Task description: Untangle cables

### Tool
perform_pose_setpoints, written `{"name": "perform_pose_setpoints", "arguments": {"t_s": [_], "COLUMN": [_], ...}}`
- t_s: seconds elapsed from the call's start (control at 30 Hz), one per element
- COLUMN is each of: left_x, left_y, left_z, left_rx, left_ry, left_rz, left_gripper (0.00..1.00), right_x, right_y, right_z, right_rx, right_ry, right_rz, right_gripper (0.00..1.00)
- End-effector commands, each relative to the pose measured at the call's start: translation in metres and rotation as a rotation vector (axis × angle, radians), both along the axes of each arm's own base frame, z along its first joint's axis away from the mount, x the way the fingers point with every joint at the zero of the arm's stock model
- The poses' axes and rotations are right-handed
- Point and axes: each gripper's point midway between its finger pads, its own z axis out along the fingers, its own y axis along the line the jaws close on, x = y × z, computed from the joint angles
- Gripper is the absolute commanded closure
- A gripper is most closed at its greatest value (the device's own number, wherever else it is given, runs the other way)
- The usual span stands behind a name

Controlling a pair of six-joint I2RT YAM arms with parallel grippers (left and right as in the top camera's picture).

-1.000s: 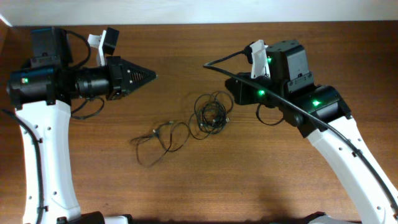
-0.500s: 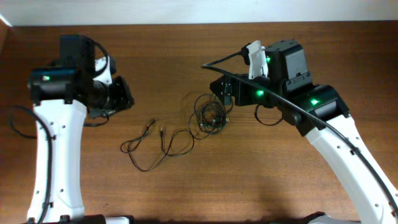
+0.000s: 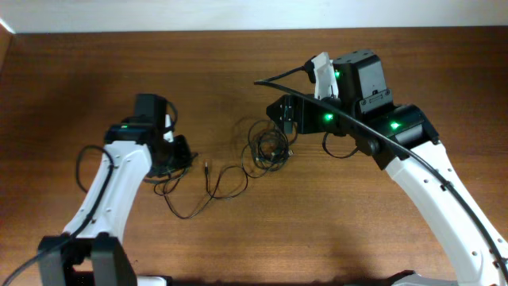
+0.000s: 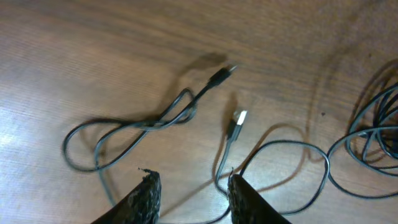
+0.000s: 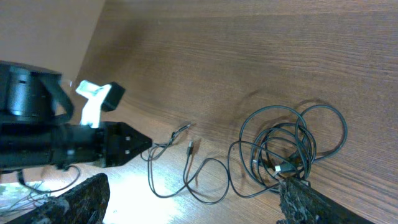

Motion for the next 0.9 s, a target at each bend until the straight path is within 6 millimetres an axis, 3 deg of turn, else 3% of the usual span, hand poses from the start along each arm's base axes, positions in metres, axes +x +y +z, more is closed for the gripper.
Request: {"name": "perform_pose_setpoints", "arguments": {"t_s": [0.0, 0.07, 0.23, 0.37, 0.43, 0.87], "left_x": [0.001, 0.001, 0.006, 0.007, 0.009, 0.006], "left_y": [-0.006, -0.01, -0.011, -0.003, 0.005, 0.005], "left_z": [-0.024, -0.038, -0.057, -0.061, -0.06, -0.073], "left_rx": [0.084, 0.13, 0.148, 0.195, 0.245, 0.239], "left_ry": [0.048, 0.079, 0.103, 0.107, 0.1, 0.092], "left_rz": [-0.041, -0.07, -0.079, -0.073, -0.065, -0.065], "left_gripper": [0.58, 0.55, 0.68, 0.77, 0.76, 0.81], "right_x": [0.0, 0.0, -0.002, -0.001, -0.001, -0.001], "right_y": [0.002, 0.002, 0.001, 0.001, 0.001, 0.001], "right_z": [0.001, 0.001, 0.0, 0.0, 0.0, 0.0], "right_rx": [0.004, 0.003, 0.0, 0.0, 0.0, 0.001], "right_ry": [-0.005, -0.002, 0.004, 0.004, 0.004, 0.001], "right_rz": [0.011, 0.012, 0.012, 0.011, 0.011, 0.011], "right_gripper": [0.12, 0.12, 0.12, 0.12, 0.12, 0.11]}}
